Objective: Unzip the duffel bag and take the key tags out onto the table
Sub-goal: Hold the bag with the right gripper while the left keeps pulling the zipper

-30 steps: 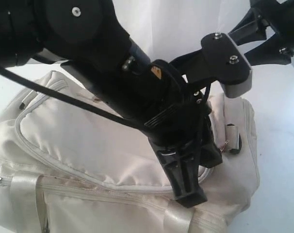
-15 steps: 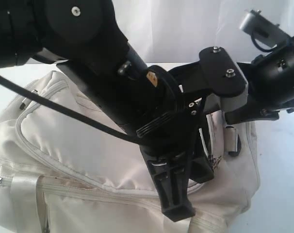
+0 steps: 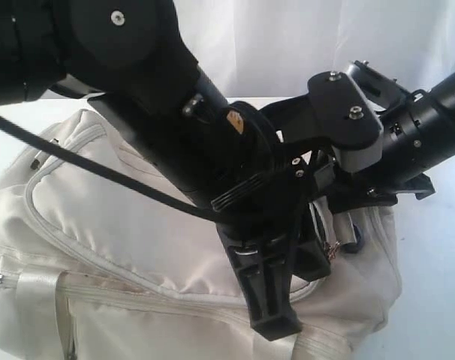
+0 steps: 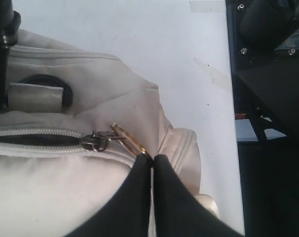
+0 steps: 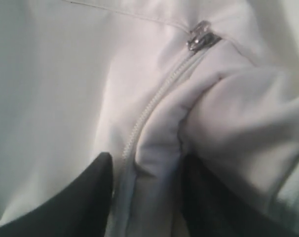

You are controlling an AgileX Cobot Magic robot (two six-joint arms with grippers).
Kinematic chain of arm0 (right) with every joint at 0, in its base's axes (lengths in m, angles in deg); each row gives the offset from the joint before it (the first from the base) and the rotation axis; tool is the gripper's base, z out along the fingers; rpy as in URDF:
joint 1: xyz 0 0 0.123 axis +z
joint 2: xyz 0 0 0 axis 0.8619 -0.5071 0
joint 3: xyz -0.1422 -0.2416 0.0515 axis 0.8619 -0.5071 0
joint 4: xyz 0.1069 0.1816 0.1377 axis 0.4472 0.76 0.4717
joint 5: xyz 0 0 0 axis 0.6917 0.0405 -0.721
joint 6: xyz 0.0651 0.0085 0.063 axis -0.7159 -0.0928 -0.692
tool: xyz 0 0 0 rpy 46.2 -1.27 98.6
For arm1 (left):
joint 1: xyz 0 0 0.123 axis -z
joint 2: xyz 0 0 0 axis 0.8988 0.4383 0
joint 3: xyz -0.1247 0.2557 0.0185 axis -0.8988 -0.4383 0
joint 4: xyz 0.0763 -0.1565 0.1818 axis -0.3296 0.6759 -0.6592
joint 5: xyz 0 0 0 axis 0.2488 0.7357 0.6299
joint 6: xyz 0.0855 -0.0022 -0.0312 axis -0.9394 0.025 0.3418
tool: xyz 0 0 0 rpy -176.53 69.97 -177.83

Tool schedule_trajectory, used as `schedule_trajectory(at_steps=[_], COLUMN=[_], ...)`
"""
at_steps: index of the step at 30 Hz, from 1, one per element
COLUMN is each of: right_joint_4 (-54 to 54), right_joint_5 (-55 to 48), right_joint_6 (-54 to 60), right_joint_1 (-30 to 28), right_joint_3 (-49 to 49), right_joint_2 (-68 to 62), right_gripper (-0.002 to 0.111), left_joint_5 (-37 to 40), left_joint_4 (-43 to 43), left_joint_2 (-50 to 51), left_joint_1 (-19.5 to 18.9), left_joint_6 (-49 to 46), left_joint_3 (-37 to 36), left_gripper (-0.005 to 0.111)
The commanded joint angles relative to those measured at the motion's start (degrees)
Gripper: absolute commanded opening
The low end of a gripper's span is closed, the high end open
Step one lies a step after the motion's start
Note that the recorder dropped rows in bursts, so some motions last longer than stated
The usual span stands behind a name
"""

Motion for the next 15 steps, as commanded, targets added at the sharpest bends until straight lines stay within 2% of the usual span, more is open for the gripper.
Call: schedule_trajectory(at_steps=[1, 5, 6, 15], right_joint_4=[0.3, 0.0, -0.5, -0.7], right_joint_5=[-0.1, 2.1, 2.9, 6.6], right_joint_6=[-0.1, -0.1, -0.1, -0.1], right_joint_1=[0.2, 0.2, 0.2, 0.0], right_joint_3=[-0.2, -0.2, -0.2, -0.2], right_joint_2=[-1.6, -2.9, -3.2, -3.5], right_gripper=[0.022, 0.002, 0.0, 0.0], left_joint_5=[0.7, 0.7, 0.7, 0.8], left_joint_4=[1.1, 1.1, 1.1, 1.2], left_joint_2=[-1.0, -1.0, -1.0, -1.0], left_joint_1=[-0.2, -0.2, -0.2, -0.2], left_joint_6=[-0.2, -0.3, -0.3, -0.3], left_joint_3=[-0.2, -0.2, -0.2, -0.2], left_gripper=[0.0, 0.0, 0.0, 0.0])
